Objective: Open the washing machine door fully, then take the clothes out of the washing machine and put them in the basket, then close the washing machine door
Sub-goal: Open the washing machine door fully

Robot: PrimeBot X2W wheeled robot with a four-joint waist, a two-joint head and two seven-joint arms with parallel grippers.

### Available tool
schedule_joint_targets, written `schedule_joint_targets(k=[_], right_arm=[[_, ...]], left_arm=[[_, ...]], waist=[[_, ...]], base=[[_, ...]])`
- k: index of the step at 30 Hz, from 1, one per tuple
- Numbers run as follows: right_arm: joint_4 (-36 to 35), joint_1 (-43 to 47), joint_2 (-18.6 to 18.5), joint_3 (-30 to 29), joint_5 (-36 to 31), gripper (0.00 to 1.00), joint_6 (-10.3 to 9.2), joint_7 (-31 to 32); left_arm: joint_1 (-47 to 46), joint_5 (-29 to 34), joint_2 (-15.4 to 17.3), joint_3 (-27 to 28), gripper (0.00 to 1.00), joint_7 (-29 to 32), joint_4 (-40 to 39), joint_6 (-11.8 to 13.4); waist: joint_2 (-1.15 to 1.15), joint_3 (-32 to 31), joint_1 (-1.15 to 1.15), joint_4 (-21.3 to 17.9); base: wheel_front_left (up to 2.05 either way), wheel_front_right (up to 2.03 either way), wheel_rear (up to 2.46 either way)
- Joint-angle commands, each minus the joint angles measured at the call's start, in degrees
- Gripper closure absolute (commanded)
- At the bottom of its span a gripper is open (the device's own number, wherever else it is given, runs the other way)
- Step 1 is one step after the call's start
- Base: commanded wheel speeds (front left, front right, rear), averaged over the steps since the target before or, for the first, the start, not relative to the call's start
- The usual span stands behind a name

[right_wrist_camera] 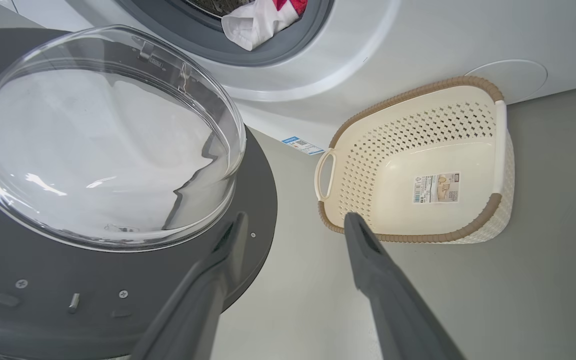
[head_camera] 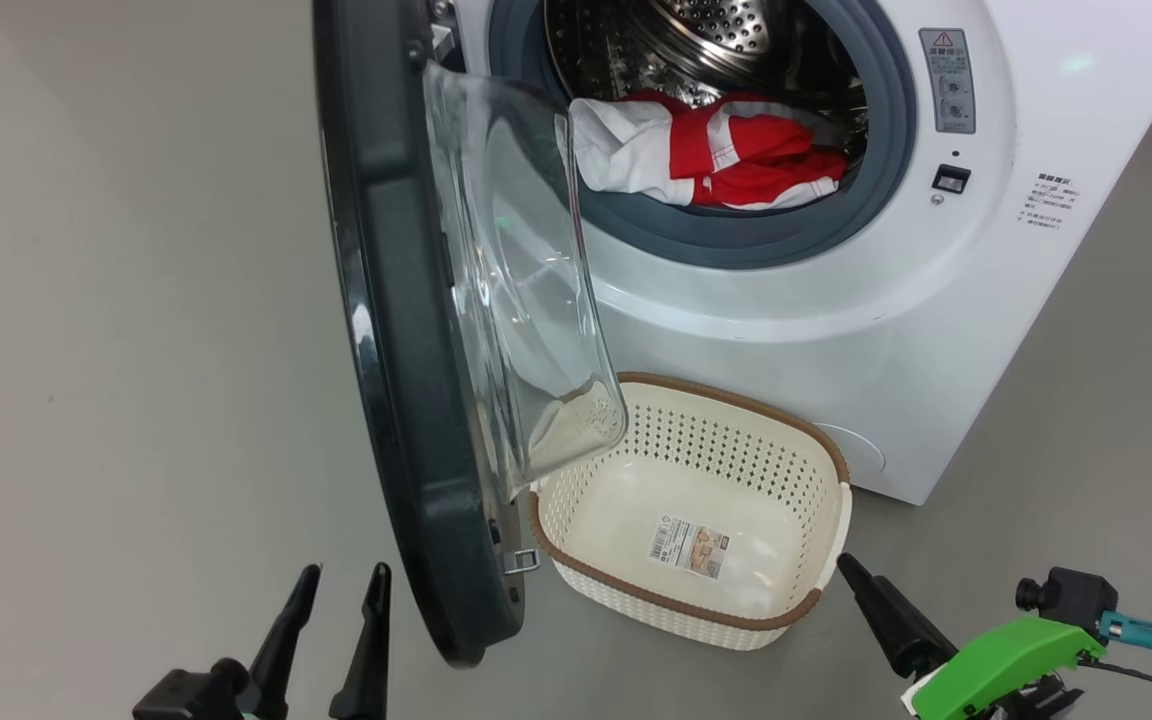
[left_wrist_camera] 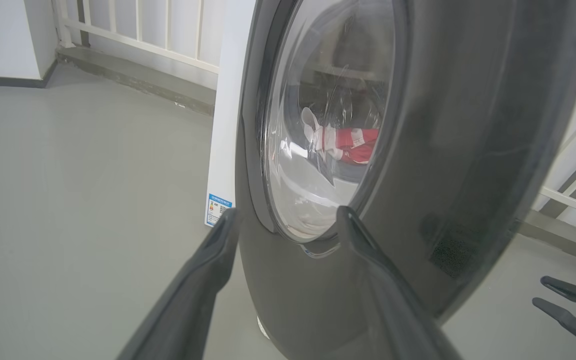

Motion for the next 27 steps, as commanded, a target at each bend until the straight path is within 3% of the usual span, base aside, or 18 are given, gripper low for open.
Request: schedule_joint_targets(k=[1, 8, 13, 27], right_arm=[[-0.8, -1.3, -1.4, 1.7, -1.5, 0.0, 0.45, -1.9], [0.1, -2.7, -3.9, 6.9, -5.9, 0.0, 0.45, -10.0], [1.5, -3.7, -5.0, 10.0, -11.5, 0.0, 0.45, -12.1], [-4.3, 0.2, -0.3, -2.4, -36.7, 0.0, 0.45, -12.2]], left_arm=[[-0.3, 0.5, 0.4, 2.0, 0.0, -0.5, -1.4, -0.3], [-0.1, 0.6, 0.4, 2.1, 0.0, -0.5, -1.3, -0.3], [0.0, 0.7, 0.4, 2.2, 0.0, -0.5, -1.2, -0.3], [0.2, 1.0, 0.4, 2.4, 0.0, -0.5, -1.3, -0.3]], waist=[[0.0, -0.1, 0.0, 0.0], [0.0, -0.3, 0.0, -0.3], [0.0, -0.5, 0.0, -0.4], [0.0, -0.8, 0.0, -0.6]], base=[[0.0, 0.0, 0.0], [0.0, 0.0, 0.0], [0.0, 0.0, 0.0], [0.0, 0.0, 0.0]])
